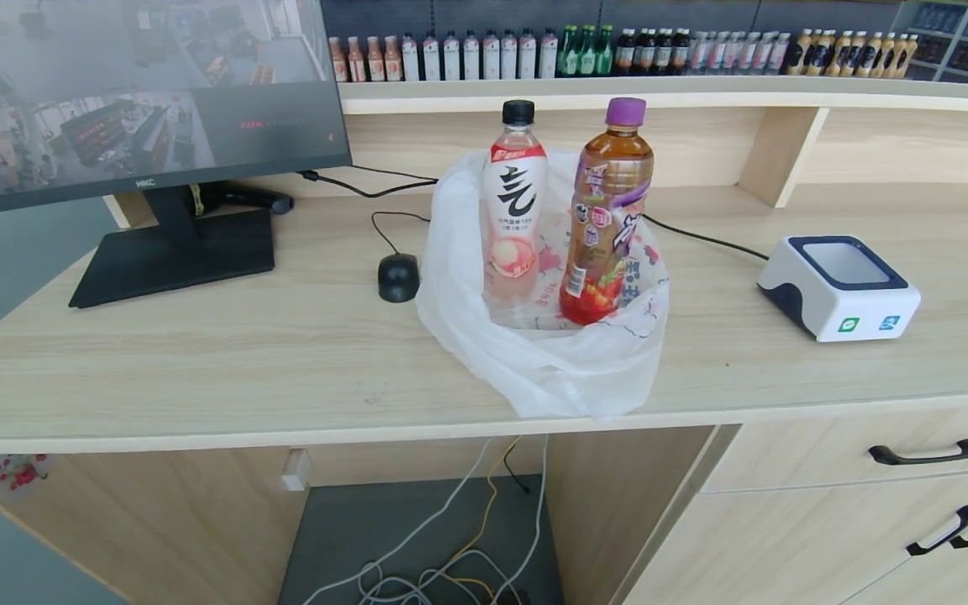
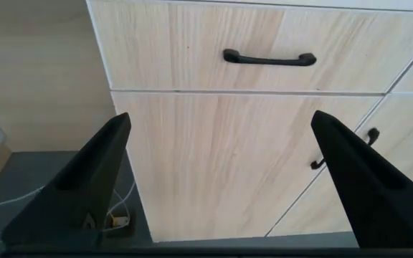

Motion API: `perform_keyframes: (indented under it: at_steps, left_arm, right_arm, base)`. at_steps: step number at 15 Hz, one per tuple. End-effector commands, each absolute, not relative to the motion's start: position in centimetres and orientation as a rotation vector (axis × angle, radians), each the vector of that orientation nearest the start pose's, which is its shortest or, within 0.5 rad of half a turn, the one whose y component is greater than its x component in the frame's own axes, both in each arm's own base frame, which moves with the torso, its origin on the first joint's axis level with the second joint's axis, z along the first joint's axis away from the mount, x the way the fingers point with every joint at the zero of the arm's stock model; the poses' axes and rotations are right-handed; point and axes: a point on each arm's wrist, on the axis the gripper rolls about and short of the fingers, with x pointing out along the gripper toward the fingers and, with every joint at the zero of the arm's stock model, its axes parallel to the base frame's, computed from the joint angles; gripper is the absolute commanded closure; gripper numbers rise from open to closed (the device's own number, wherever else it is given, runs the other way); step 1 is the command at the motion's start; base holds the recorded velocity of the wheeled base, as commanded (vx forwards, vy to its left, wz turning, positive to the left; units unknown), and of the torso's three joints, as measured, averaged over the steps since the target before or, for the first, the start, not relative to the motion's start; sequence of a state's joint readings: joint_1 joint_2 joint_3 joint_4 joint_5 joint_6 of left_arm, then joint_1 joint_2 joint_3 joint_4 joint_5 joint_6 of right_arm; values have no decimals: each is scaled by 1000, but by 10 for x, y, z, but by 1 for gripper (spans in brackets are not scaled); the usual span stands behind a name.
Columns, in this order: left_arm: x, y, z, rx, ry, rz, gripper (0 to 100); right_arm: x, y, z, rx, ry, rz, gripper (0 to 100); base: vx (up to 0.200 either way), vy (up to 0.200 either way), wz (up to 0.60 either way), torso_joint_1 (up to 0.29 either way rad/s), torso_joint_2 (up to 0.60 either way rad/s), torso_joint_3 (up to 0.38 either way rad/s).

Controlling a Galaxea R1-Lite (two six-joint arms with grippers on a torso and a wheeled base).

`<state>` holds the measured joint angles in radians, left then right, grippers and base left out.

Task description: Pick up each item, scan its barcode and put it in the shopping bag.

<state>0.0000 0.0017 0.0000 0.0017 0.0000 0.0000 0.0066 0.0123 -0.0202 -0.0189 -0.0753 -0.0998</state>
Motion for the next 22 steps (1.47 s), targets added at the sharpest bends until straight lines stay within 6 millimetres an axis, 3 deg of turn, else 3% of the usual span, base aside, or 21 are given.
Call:
perform_keyframes:
  at_steps: [1, 8, 12, 18, 22]
  left_arm:
    - [-23, 0, 75, 0, 3, 0, 0]
    - [-23, 0, 75, 0, 3, 0, 0]
    - [-23, 0, 75, 0, 3, 0, 0]
    - [-23, 0, 75, 2, 3, 0, 0]
    - [-23, 0, 75, 2, 3, 0, 0]
  right_arm:
    - [-23, -2, 82, -104, -60, -85, 0]
    - [-23, -2, 76, 25, -9, -74, 0]
    - [-23, -2, 76, 26, -9, -74, 0]
    - [-23, -2, 76, 17, -8, -74, 0]
    - [-23, -2, 76, 19, -8, -74, 0]
  base:
    - [0, 0, 0, 0, 0, 0]
    - [0, 0, 0, 0, 0, 0]
    - [-150, 0, 0, 5, 3, 1]
    - [0, 0, 0, 0, 0, 0]
    - [0, -200, 0, -1, 0, 1]
